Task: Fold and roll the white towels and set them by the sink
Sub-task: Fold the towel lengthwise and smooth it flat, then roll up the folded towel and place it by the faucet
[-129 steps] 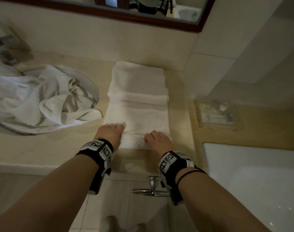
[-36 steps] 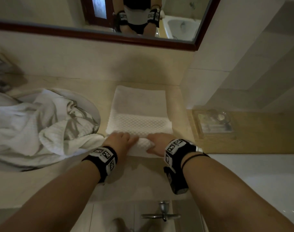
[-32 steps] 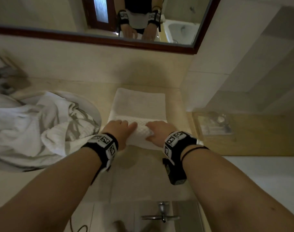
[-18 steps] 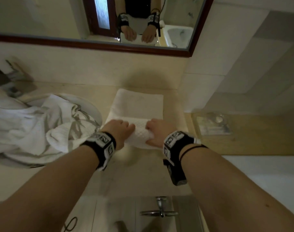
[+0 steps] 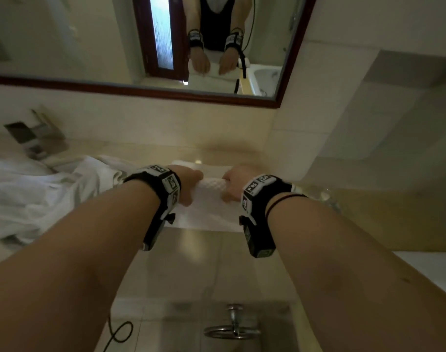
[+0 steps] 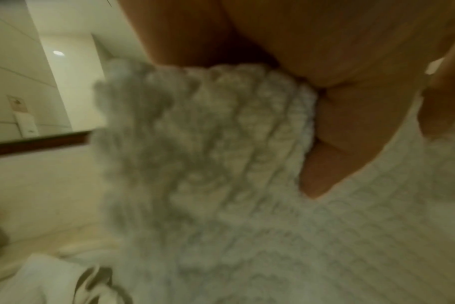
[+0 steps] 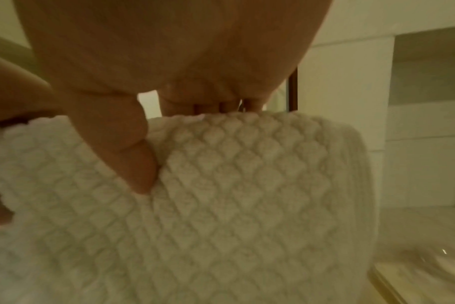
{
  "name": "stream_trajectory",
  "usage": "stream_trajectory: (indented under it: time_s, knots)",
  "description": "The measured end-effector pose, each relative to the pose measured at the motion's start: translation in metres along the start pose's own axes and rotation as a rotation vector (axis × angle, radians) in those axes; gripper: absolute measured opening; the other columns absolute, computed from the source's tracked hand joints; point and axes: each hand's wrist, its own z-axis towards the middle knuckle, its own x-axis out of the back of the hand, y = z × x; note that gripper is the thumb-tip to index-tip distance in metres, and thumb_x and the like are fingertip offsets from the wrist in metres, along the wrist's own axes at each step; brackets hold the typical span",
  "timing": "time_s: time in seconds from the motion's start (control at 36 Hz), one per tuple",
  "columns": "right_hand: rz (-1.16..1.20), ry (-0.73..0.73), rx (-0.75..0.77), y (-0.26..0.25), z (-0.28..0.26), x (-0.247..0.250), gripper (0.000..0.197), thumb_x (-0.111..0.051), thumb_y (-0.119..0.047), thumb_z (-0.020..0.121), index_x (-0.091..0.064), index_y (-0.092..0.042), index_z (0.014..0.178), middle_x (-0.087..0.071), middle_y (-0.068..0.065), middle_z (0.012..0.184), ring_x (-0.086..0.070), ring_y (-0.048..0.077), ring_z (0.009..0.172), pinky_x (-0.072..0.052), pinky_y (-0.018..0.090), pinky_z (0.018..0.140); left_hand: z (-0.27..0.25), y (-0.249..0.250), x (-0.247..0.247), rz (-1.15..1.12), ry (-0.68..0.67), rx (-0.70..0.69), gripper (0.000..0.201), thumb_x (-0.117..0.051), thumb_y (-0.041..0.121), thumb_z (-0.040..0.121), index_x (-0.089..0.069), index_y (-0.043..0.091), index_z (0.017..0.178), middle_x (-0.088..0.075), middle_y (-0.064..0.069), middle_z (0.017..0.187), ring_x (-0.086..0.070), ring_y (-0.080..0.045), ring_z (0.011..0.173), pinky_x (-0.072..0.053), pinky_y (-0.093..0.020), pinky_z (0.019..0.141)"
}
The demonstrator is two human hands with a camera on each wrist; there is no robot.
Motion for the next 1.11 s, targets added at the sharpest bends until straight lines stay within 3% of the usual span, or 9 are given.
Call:
stream_trajectory:
  time_s: [0.11,0.25,0.36,0.56,0.69,0.78,0.89,1.03,1.11]
  knots:
    - [-0.047,0.154,-0.040,0.007,0.008,0.048,0.022,-0.059,-0.028,0.084,-0.068,-0.017,0.101,-0.065,0.004,0.093,-0.060,0.023,0.078,-0.049,0.027,0.071,0.007,-0.016,0.049,0.031,0.117,0.031,0.053,-0.065,0.025,0.084,-0.042,0.016,0.131,-0.056,-0.011,0.119,-0.057,-0.029,0.107,-0.043,-0.032,0.078]
    - [-0.056,0.424,-0.084,0.015,0.024,0.107,0.025,-0.050,-0.027,0.090,-0.064,-0.020,0.110,-0.060,0.004,0.111,-0.061,0.027,0.098,-0.048,0.033,0.078,0.016,-0.040,0.116,0.088,0.364,0.051,0.049,-0.065,0.027,0.080,-0.044,0.017,0.123,-0.059,-0.010,0.112,-0.059,-0.031,0.101,-0.043,-0.031,0.073]
    - [-0.036,0.632,-0.137,0.022,0.041,0.163,0.027,-0.048,-0.027,0.092,-0.058,-0.019,0.116,-0.056,0.004,0.119,-0.061,0.026,0.102,-0.039,0.030,0.068,0.023,-0.060,0.172,0.115,0.579,0.112,0.042,-0.063,0.022,0.080,-0.044,0.017,0.116,-0.059,-0.010,0.112,-0.058,-0.032,0.103,-0.041,-0.032,0.071]
    - [0.090,0.938,-0.006,0.030,0.052,0.255,0.027,-0.043,-0.028,0.095,-0.057,-0.015,0.113,-0.056,0.008,0.123,-0.056,0.026,0.109,-0.040,0.031,0.076,0.016,-0.091,0.248,0.142,0.914,0.192,0.047,-0.059,0.014,0.083,-0.041,0.009,0.126,-0.055,-0.017,0.118,-0.052,-0.037,0.108,-0.042,-0.039,0.083]
    - [0.183,1.022,0.100,0.030,0.045,0.264,0.025,-0.046,-0.028,0.093,-0.061,-0.014,0.108,-0.056,0.005,0.124,-0.055,0.023,0.110,-0.044,0.033,0.081,0.005,-0.099,0.259,0.167,0.939,0.205,0.047,-0.056,0.014,0.083,-0.040,0.009,0.127,-0.054,-0.018,0.117,-0.050,-0.037,0.109,-0.041,-0.041,0.085]
    - [0.131,0.945,0.081,0.026,0.036,0.243,0.024,-0.044,-0.028,0.095,-0.059,-0.012,0.104,-0.058,0.008,0.116,-0.057,0.026,0.104,-0.041,0.032,0.075,0.002,-0.094,0.239,0.192,0.863,0.197,0.046,-0.058,0.014,0.082,-0.040,0.010,0.124,-0.055,-0.016,0.115,-0.050,-0.036,0.108,-0.041,-0.039,0.083]
    - [0.049,0.658,0.027,0.022,0.026,0.181,0.030,-0.042,-0.037,0.095,-0.060,-0.018,0.110,-0.061,0.006,0.111,-0.059,0.028,0.100,-0.040,0.031,0.072,0.002,-0.076,0.183,0.172,0.623,0.163,0.044,-0.060,0.019,0.080,-0.041,0.015,0.120,-0.056,-0.012,0.113,-0.053,-0.033,0.106,-0.043,-0.037,0.077]
    - [0.060,0.265,0.042,0.009,0.017,0.069,0.037,-0.056,-0.039,0.088,-0.061,-0.020,0.120,-0.060,0.004,0.119,-0.056,0.026,0.110,-0.044,0.033,0.092,0.002,-0.041,0.073,0.085,0.278,0.108,0.044,-0.061,0.020,0.081,-0.044,0.021,0.121,-0.058,-0.008,0.108,-0.057,-0.028,0.100,-0.047,-0.035,0.077]
    - [0.050,0.133,0.089,-0.003,0.005,0.002,0.027,-0.058,-0.035,0.085,-0.067,-0.017,0.103,-0.065,0.005,0.101,-0.060,0.026,0.097,-0.047,0.031,0.080,-0.004,-0.016,0.001,0.056,0.164,0.090,0.038,-0.061,0.025,0.082,-0.046,0.021,0.117,-0.058,-0.006,0.111,-0.055,-0.027,0.103,-0.045,-0.035,0.084]
